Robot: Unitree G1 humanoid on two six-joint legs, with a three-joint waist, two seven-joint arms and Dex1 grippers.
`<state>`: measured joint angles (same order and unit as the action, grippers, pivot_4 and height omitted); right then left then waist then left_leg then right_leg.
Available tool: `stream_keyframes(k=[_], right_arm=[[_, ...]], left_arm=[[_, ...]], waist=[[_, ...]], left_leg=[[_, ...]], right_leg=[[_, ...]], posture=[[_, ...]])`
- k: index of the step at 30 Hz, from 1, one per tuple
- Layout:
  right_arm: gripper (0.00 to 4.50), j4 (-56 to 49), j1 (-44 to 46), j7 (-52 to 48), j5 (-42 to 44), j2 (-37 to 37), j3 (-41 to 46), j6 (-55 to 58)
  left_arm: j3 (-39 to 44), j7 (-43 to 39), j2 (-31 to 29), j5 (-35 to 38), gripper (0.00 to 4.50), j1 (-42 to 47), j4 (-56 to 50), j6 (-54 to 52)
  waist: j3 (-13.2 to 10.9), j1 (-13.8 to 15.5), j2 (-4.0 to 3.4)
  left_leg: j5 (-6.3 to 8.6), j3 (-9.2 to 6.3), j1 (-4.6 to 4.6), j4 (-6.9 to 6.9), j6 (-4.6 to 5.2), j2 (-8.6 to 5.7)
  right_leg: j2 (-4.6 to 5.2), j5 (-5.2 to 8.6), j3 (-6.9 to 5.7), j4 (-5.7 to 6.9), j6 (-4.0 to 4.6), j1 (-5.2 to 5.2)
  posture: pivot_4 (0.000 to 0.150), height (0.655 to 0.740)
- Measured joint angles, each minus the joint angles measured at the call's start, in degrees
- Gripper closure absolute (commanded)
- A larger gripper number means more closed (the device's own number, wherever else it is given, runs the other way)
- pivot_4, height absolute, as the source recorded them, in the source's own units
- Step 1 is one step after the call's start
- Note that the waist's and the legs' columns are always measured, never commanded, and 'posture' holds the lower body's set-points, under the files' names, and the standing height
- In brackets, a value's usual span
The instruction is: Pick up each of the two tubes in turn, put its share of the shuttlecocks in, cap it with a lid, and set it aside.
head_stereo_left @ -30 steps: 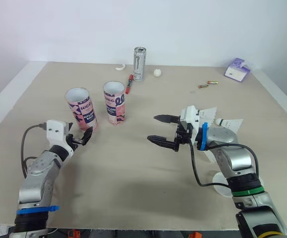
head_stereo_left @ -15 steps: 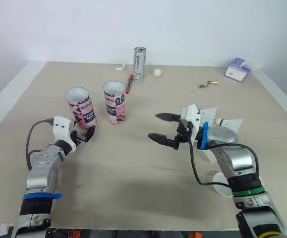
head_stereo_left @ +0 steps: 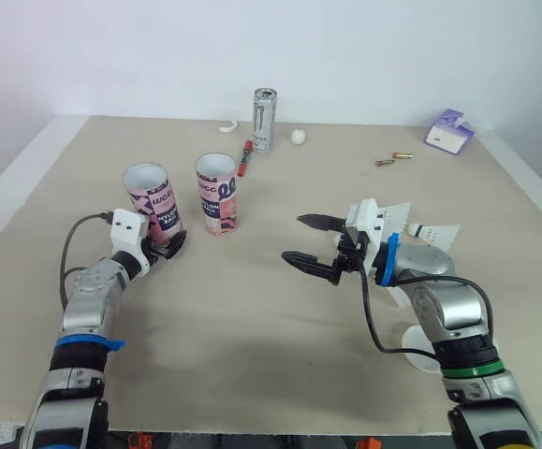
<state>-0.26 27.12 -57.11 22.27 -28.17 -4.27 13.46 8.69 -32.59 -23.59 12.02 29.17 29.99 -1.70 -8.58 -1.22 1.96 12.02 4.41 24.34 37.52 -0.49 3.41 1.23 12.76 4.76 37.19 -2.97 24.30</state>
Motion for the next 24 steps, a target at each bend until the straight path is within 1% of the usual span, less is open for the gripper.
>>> stream_keyframes(k=[5, 11, 14, 15, 17, 24], right_arm=[[0.03, 0.00, 0.00, -0.02, 0.00, -0.18, 0.00, 0.14], [0.03, 0.00, -0.15, -0.04, 0.00, -0.53, 0.00, 0.26], [0.00, 0.00, -0.22, -0.03, 0.00, -0.67, 0.00, 0.37], [0.00, 0.00, -0.22, -0.03, 0.00, -0.67, 0.00, 0.38], [0.00, 0.00, -0.22, -0.04, 0.00, -0.69, 0.00, 0.38], [0.00, 0.00, -0.22, -0.19, 0.00, -0.72, 0.00, 0.41]], left_arm=[[-1.03, -2.15, 0.02, -0.82, 0.00, 1.74, 3.80, 2.71], [-1.47, -3.79, 0.04, -0.84, 0.00, 2.40, 5.45, 4.29], [-1.46, -4.15, 0.04, -0.78, 0.78, 2.41, 5.77, 4.77], [-1.46, -4.16, 0.04, -0.77, 1.13, 2.42, 5.83, 4.89], [-1.38, -4.16, 0.04, -0.71, 1.44, 2.45, 6.25, 5.57], [-0.71, -4.11, 0.03, -0.29, 1.49, 2.74, 7.34, 6.40]], waist=[[0.00, 0.00, 0.00], [0.00, 0.00, 0.00], [0.00, 0.00, 0.00], [0.00, 0.00, 0.00], [0.00, 0.00, 0.00], [0.00, -0.02, 0.00]], left_leg=[[0.01, -0.01, 0.03, -0.03, 0.00, 0.00], [0.01, -0.02, 0.04, -0.03, 0.00, -0.02], [0.01, -0.02, 0.04, -0.03, 0.00, -0.02], [0.01, -0.02, 0.04, -0.03, 0.00, -0.02], [0.01, -0.02, 0.04, -0.03, 0.00, -0.02], [0.01, -0.02, 0.03, -0.03, 0.00, -0.01]], right_leg=[[-0.01, 0.07, 0.00, 0.00, -0.03, 0.01], [0.00, 0.07, 0.01, 0.00, -0.05, 0.01], [0.00, 0.07, 0.01, 0.00, -0.05, 0.01], [0.00, 0.07, 0.01, 0.00, -0.05, 0.01], [0.00, 0.07, 0.01, 0.01, -0.05, 0.01], [0.00, 0.07, 0.00, 0.01, -0.05, 0.01]], posture=[[0.150, 0.7400], [0.150, 0.7400], [0.150, 0.7400], [0.150, 0.7400], [0.150, 0.7400], [0.150, 0.7400]])
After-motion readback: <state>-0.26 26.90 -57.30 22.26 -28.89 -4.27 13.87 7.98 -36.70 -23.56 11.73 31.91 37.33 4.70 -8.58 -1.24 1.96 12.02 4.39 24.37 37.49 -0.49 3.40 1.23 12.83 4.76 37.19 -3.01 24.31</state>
